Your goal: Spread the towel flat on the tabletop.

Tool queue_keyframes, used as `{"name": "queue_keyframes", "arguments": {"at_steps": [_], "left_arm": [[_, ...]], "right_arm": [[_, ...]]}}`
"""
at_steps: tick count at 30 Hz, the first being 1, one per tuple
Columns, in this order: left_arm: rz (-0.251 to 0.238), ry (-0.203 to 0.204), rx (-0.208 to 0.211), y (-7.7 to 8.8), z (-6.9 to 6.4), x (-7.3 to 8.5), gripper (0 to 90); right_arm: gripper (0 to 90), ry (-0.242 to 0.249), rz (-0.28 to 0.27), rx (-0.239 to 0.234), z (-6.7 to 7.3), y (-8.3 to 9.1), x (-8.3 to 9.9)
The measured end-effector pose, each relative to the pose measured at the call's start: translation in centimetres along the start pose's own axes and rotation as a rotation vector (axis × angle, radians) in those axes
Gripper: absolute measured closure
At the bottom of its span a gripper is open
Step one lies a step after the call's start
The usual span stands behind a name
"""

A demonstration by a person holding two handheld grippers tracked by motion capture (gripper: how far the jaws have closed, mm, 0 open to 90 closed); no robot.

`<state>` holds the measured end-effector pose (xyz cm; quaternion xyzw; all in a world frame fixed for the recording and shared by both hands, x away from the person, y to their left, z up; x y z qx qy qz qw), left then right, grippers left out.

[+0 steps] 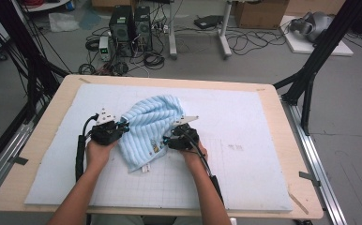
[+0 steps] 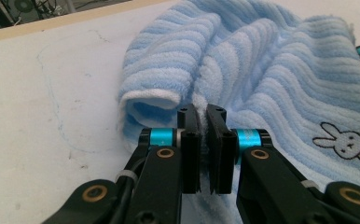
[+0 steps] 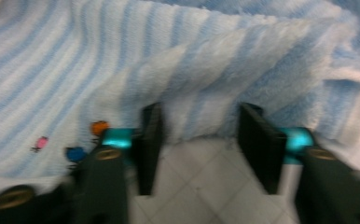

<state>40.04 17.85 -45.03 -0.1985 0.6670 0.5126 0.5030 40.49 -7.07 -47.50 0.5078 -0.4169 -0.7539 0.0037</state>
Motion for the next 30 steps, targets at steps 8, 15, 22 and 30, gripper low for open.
{"name": "queue_keyframes", "arguments": {"at_steps": [8,15,22,30], "left_arm": [[-0.004,-0.001,0.012,0.0,-0.2,0.0,84.4],[-0.034,-0.015,0.043,0.4,-1.0,-0.5,84.3],[-0.066,-0.022,0.082,0.9,-2.1,-1.0,84.3],[-0.055,-0.040,0.059,0.5,-2.7,-0.6,84.2]], "right_arm": [[87.0,0.061,0.020,0.010,0.6,0.9,0.0],[87.6,0.066,-0.053,0.010,0.4,4.8,0.9],[88.2,0.062,-0.089,0.020,0.4,8.6,2.1],[88.0,0.036,-0.019,0.050,0.2,8.2,1.7]]}}
Point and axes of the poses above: each handheld gripper's, and its own axes: y roughly backward along the jaws, x roughly out of its underside, z roughly to its left, the point moved 4 cm from there along -y, roughly forward along the jaws, and after that the axes turned 6 degrees about -x, right-handed, at the moved point
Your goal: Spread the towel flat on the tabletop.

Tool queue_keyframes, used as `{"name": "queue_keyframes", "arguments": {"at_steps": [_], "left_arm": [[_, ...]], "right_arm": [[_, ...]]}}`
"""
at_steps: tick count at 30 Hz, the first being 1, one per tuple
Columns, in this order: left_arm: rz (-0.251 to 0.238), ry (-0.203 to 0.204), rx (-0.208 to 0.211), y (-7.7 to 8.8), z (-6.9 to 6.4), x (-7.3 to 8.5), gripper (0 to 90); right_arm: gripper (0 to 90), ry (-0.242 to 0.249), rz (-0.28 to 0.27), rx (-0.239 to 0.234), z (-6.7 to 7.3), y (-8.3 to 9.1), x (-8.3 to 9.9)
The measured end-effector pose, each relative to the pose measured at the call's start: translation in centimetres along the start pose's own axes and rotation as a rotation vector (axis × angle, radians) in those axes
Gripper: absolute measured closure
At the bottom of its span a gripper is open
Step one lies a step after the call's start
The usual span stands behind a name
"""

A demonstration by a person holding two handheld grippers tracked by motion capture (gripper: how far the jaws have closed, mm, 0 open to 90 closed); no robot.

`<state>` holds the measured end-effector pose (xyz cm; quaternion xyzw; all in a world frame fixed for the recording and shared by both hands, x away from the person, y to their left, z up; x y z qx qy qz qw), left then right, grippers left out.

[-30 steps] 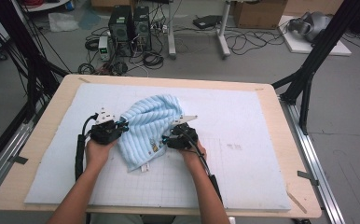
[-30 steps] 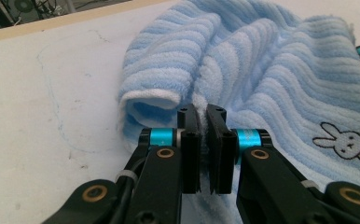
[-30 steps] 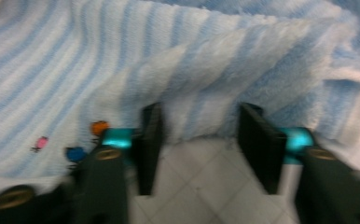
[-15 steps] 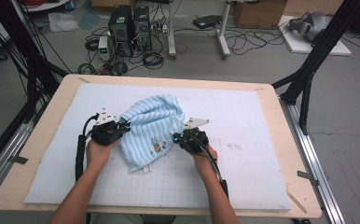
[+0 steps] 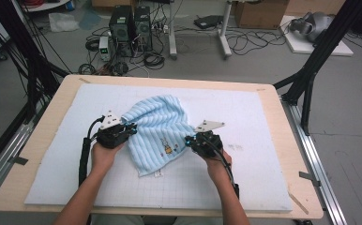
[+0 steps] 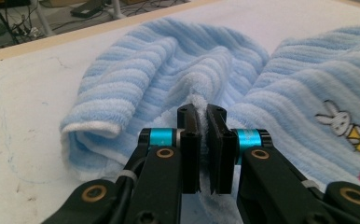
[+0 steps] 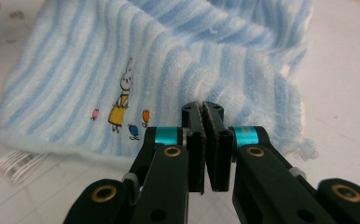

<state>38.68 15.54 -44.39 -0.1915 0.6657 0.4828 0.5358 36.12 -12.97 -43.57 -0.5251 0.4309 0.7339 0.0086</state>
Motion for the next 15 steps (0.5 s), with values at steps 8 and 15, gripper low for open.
{"name": "queue_keyframes", "arguments": {"at_steps": [8,15], "left_arm": [[0.021,0.009,-0.029,0.0,0.6,0.8,83.6],[0.018,0.010,-0.029,-0.1,0.7,0.9,83.1]], "right_arm": [[85.4,-0.056,0.119,0.016,0.0,-5.3,-1.3],[69.5,-0.028,0.146,0.045,0.2,-7.3,-2.0]]}}
Point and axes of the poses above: each handheld gripper's, and its own axes: y roughly backward along the jaws, x roughly out of its underside, z roughly to its left, the point moved 4 cm from there along -y, roughly forward along the jaws, and after that the axes turned 6 degrees about -x, right-handed, at the moved point
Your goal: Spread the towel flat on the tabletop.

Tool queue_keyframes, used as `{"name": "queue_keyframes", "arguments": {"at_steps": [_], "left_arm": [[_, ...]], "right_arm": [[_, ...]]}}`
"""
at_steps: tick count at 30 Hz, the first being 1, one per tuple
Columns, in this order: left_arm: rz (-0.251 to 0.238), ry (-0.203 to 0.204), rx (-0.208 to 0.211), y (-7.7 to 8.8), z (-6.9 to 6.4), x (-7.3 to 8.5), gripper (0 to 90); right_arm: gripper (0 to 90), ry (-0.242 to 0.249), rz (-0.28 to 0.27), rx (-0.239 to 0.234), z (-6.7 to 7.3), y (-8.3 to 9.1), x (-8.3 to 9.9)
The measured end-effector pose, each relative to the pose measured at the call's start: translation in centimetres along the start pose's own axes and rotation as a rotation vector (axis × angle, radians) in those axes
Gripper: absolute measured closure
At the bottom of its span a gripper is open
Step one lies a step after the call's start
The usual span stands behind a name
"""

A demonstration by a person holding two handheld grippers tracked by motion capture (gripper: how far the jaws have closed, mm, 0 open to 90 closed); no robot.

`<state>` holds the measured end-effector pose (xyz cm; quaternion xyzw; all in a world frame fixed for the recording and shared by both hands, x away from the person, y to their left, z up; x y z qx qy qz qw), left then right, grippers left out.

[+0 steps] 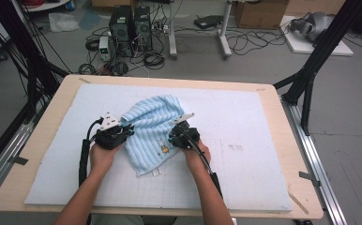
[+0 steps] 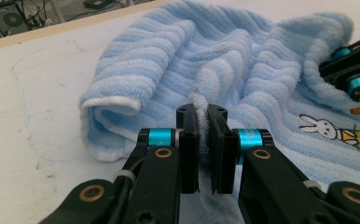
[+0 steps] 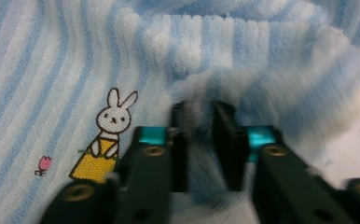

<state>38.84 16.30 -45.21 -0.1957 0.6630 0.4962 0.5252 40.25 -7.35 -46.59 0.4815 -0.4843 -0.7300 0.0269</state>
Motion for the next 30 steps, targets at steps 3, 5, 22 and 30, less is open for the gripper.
{"name": "queue_keyframes", "arguments": {"at_steps": [3,5,22,30], "left_arm": [[0.001,0.004,0.000,0.0,0.1,0.1,82.8],[0.002,0.009,0.000,0.0,0.1,0.2,82.6],[-0.007,0.021,0.002,0.0,0.0,0.6,82.4],[-0.004,0.017,0.005,0.0,0.1,0.7,82.3]], "right_arm": [[60.6,-0.005,-0.056,-0.076,-0.1,0.9,0.1],[63.0,-0.009,-0.141,-0.106,-0.2,2.2,0.2],[54.7,-0.089,-0.150,0.056,-4.9,3.9,3.1],[58.2,-0.055,-0.114,-0.005,-4.5,1.6,2.1]]}}
Point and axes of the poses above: each handheld gripper's, and its own axes: y roughly backward along the jaws, x roughly out of its underside, z roughly to its left, the point moved 4 cm from there along -y, roughly forward along the jaws, and after that the axes turned 6 degrees about -x, right-handed, at the moved point
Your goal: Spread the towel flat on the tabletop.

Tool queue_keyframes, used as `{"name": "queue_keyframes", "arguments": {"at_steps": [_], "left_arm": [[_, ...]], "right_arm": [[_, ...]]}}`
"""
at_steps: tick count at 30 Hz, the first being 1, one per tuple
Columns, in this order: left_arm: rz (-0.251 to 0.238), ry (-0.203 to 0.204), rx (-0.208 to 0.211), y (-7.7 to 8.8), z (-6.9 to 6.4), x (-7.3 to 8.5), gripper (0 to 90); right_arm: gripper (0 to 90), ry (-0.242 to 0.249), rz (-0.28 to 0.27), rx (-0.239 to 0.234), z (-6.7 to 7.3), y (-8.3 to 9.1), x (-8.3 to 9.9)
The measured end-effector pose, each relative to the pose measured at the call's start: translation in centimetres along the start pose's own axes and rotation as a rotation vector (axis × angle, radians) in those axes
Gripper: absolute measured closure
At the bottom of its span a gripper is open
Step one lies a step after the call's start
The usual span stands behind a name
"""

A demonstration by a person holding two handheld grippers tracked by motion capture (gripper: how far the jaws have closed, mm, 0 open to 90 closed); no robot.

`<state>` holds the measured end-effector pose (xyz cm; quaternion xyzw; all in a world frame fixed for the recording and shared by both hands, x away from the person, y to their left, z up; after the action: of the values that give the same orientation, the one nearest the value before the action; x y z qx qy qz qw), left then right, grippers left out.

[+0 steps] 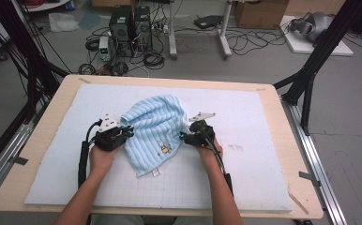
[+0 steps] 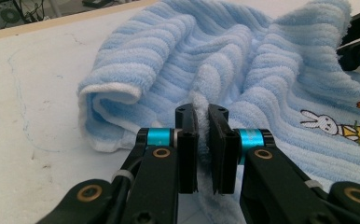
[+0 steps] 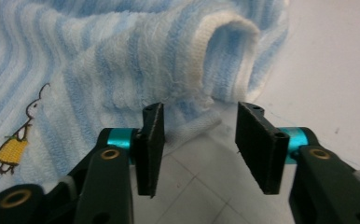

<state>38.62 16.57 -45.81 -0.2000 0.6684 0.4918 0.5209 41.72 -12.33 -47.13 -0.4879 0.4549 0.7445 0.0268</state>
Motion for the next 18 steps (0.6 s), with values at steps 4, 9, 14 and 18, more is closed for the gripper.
{"name": "queue_keyframes", "arguments": {"at_steps": [4,9,14,18], "left_arm": [[0.001,0.004,0.002,-0.1,0.0,0.1,82.2],[0.002,0.004,0.004,0.0,0.0,0.0,82.0],[0.001,0.005,0.005,0.0,0.1,0.1,81.7],[0.000,0.005,0.007,0.0,0.0,0.1,81.6]], "right_arm": [[79.0,0.014,0.019,-0.046,0.3,0.1,0.1],[87.0,0.006,0.042,-0.058,0.2,0.4,0.3],[87.2,0.023,0.034,-0.056,0.5,1.9,1.3],[87.2,0.011,0.018,-0.056,0.4,3.9,3.1]]}}
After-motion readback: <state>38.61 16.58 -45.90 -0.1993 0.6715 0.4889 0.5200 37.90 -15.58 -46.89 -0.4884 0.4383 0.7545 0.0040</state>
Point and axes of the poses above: each handheld gripper's, and its own axes: y roughly backward along the jaws, x roughly out of its underside, z roughly to its left, the point moved 4 cm from there along -y, roughly forward along the jaws, and after that the axes turned 6 degrees about -x, right-handed, at the moved point
